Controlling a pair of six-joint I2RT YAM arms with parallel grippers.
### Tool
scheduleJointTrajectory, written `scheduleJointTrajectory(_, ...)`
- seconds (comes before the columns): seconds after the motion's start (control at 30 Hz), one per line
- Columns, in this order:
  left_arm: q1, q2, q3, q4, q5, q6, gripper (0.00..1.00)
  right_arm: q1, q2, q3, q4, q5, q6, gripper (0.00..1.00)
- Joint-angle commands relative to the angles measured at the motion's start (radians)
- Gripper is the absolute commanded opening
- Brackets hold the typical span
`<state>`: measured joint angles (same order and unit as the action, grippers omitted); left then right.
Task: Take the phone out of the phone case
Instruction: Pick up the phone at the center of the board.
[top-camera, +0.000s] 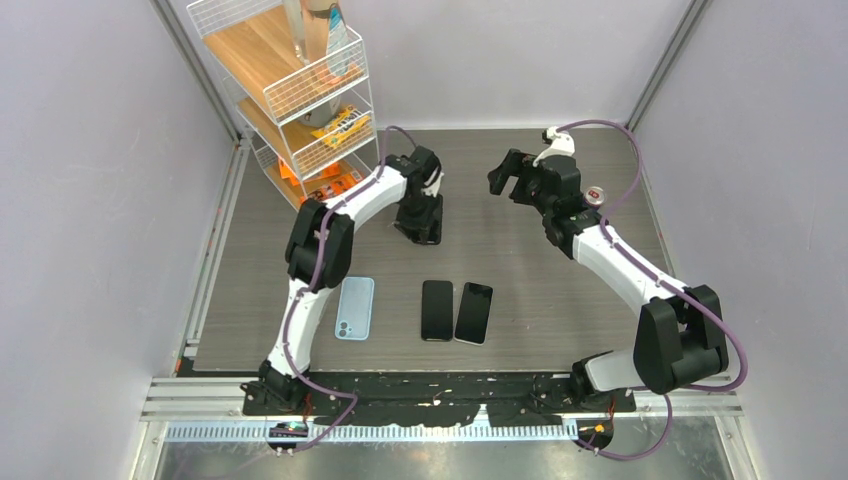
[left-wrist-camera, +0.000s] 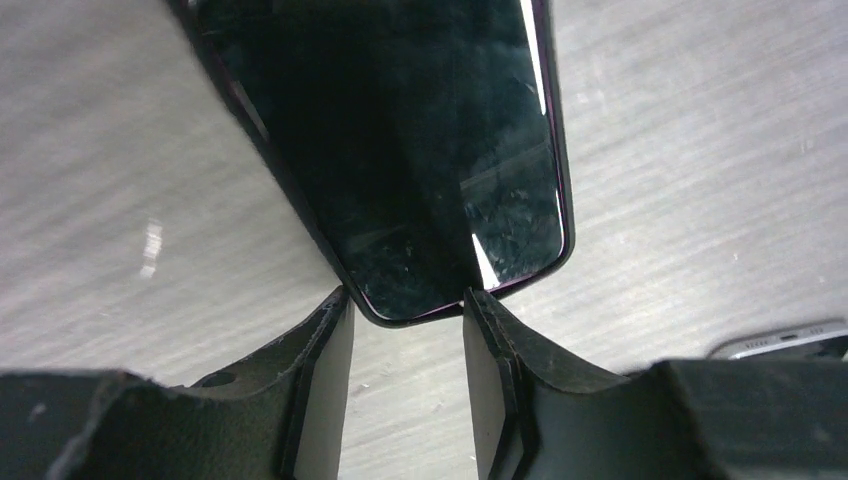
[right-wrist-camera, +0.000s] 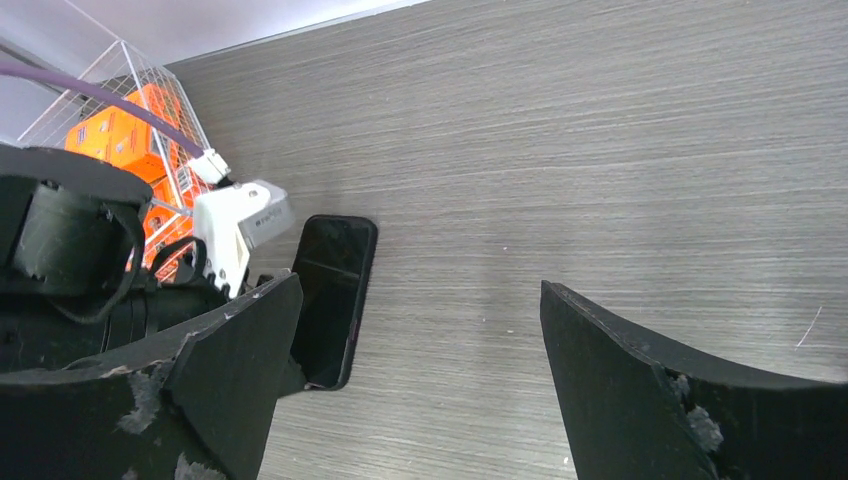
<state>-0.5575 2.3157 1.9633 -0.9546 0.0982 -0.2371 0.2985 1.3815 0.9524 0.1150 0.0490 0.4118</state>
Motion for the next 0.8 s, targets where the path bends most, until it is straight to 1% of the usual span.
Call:
scheduleJointTrajectory(0.0, -0.087, -0.076, -0.079, 0.003, 0.149, -0.036, 0.45, -0.006, 0.007, -0.009, 0.058, -0.007, 0.016, 0.95)
scheduleJointTrajectory(0.13, -0.113, -0.128, -0.161, 0.032, 0.177, -0.052, 0.46, -0.006, 0.011, -0.011, 0.062, -0.006, 0.017, 0.96)
scheduleJointTrajectory(0.27, -0.127, -0.167, -0.197, 0.044, 0.186, -0.046, 0.50, -0.006, 0.014, -0.017, 0.067, -0.004, 0.012, 0.96)
scheduleJointTrajectory(0.53, -0.125, -0.256, -0.220, 0.038, 0.140, 0.025, 0.70, -0.006, 0.042, -0.014, 0.072, 0.014, -0.030, 0.95)
scheduleJointTrajectory(0.67, -0.125, -0.358, -0.290, 0.081, 0.100, 0.088, 0.76, -0.005, 0.056, -0.016, 0.083, 0.013, -0.064, 0.95)
scheduleJointTrajectory(0.77, -0.123, -0.462, -0.386, 0.133, 0.048, 0.143, 0.81, 0.005, 0.063, -0.015, 0.083, 0.018, -0.098, 0.95)
